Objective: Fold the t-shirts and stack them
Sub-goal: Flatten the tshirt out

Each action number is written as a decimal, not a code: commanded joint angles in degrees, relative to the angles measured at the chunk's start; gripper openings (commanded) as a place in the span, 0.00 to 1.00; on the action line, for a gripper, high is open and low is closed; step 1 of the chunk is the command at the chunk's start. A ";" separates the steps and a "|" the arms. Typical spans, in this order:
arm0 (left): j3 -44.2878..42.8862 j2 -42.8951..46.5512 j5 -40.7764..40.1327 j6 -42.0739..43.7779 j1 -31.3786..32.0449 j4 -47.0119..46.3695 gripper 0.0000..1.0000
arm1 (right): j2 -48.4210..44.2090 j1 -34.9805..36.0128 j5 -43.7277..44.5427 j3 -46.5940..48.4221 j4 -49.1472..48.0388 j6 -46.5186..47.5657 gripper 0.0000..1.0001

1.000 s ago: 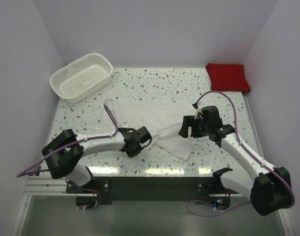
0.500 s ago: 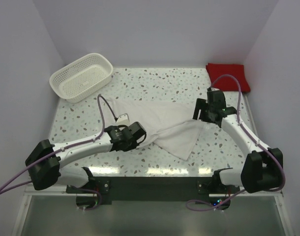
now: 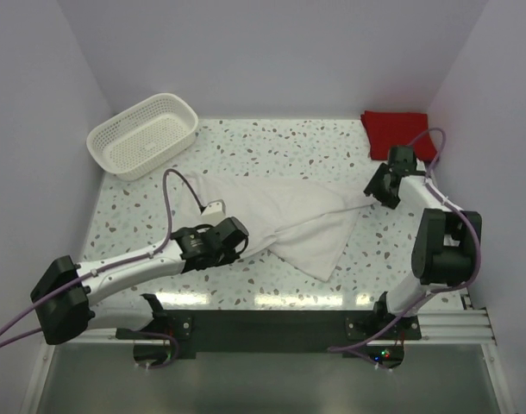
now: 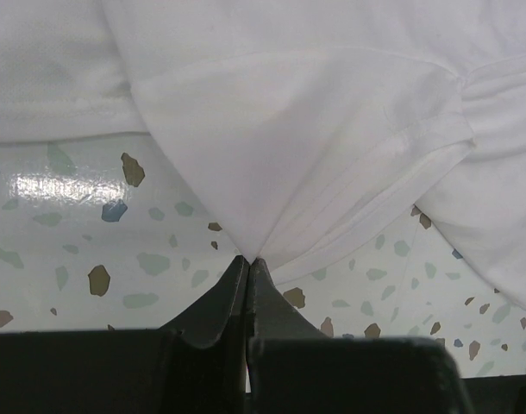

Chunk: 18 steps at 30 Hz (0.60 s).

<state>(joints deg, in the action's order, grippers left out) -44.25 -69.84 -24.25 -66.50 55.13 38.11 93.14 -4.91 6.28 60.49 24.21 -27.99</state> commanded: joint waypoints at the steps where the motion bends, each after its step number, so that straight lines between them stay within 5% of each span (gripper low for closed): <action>1: 0.83 2.17 -0.80 1.46 -0.29 -3.48 0.00 | 3.09 -0.10 1.63 3.84 -3.90 -4.26 0.56; 18: 1.97 3.05 -1.06 1.90 -0.29 -4.18 0.00 | 9.60 -0.72 4.44 3.14 -7.50 -9.10 0.42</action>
<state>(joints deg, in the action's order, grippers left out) -42.83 -68.23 -24.25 -65.32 55.13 35.46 101.49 -5.06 8.43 62.67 19.81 -35.18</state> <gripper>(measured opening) 0.016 0.426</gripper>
